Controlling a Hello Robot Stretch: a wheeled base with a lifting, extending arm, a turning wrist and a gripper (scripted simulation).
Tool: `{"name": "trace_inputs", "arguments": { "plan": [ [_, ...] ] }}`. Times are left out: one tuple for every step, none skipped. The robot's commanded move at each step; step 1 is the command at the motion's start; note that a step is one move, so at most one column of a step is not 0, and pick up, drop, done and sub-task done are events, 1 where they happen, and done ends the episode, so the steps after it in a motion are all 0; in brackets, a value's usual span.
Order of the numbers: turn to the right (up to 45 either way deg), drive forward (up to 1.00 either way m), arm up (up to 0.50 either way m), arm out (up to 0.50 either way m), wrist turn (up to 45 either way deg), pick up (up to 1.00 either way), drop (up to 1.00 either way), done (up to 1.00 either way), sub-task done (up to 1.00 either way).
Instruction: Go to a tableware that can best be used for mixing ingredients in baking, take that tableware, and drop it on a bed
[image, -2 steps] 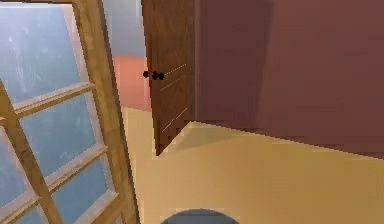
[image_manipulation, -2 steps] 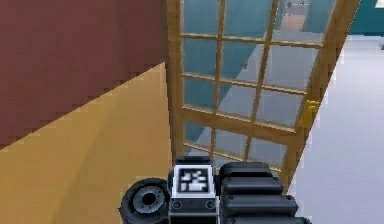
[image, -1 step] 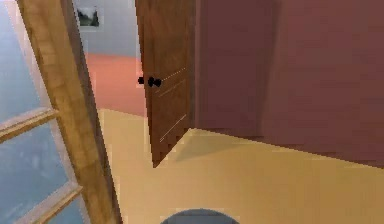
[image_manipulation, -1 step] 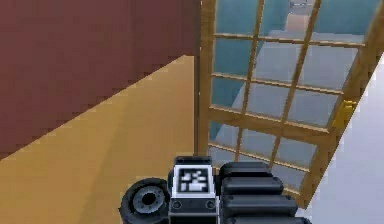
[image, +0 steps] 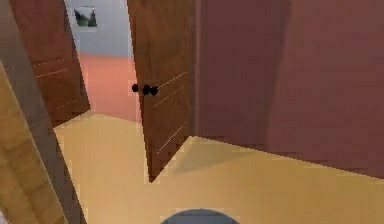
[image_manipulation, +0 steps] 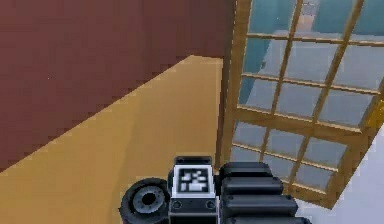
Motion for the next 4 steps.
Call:
{"name": "trace_inputs", "arguments": {
  "plan": [
    [9.0,0.00,0.00,0.00,0.0,0.00,0.00,0.00,0.00],
    [0.0,0.40,0.00,0.00,0.0,0.00,0.00,0.00,0.00],
    [-45.0,0.00,0.00,0.00,0.0,0.00,0.00,0.00,0.00],
    [0.0,0.45,0.00,0.00,0.0,0.00,0.00,0.00,0.00]
  ]
}}
